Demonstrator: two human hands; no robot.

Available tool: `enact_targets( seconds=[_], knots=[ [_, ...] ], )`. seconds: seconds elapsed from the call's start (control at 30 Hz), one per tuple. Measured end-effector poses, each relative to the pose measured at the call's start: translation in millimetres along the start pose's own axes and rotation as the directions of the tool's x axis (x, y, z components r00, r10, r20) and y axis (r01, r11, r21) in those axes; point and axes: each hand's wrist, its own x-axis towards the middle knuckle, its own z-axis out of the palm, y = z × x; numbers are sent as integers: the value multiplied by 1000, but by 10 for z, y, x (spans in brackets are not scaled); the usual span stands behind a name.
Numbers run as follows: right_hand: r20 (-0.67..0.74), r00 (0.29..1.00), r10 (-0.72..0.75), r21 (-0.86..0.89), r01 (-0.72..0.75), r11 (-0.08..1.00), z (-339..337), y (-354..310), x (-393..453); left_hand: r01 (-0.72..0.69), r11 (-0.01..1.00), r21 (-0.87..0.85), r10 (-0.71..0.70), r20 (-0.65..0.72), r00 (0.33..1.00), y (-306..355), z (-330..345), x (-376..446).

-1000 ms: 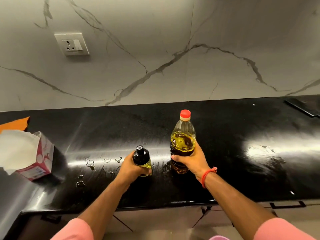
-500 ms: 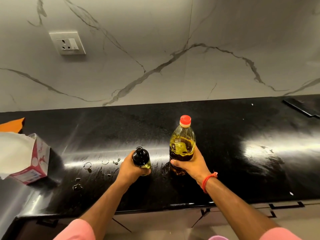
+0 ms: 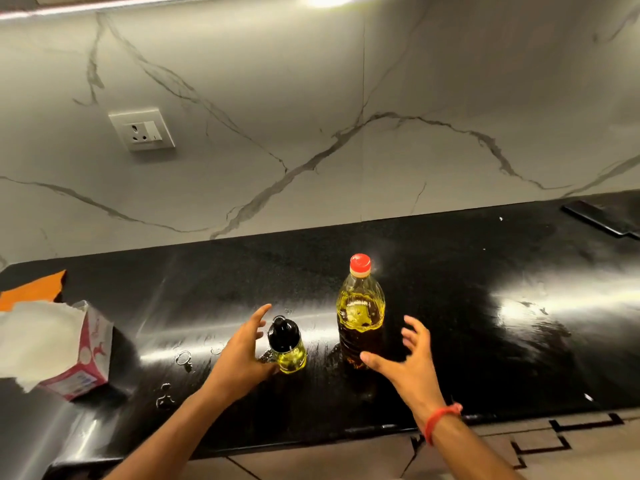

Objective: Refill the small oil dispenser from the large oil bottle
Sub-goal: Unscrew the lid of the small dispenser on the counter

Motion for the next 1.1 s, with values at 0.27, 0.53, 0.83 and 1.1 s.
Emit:
enact_targets(
  seconds=[0.27, 0.53, 0.83, 1.1],
  knots=[
    [-30, 994, -105, -45, 104, 994, 186, 305, -687, -195, 868, 456, 164, 108, 981, 256, -280, -59],
    [412, 905, -104, -228, 213, 950, 757, -125, -577, -248, 667, 702, 161, 190, 969, 591, -225, 15],
    [415, 909, -50, -306, 191, 933, 1274, -401, -223, -326, 515, 792, 69, 341, 937, 675, -257, 194],
    [339, 941, -7, -252, 98, 963, 1360, -273, -55, -442, 469, 764, 128, 437, 890, 631, -159, 364]
  ],
)
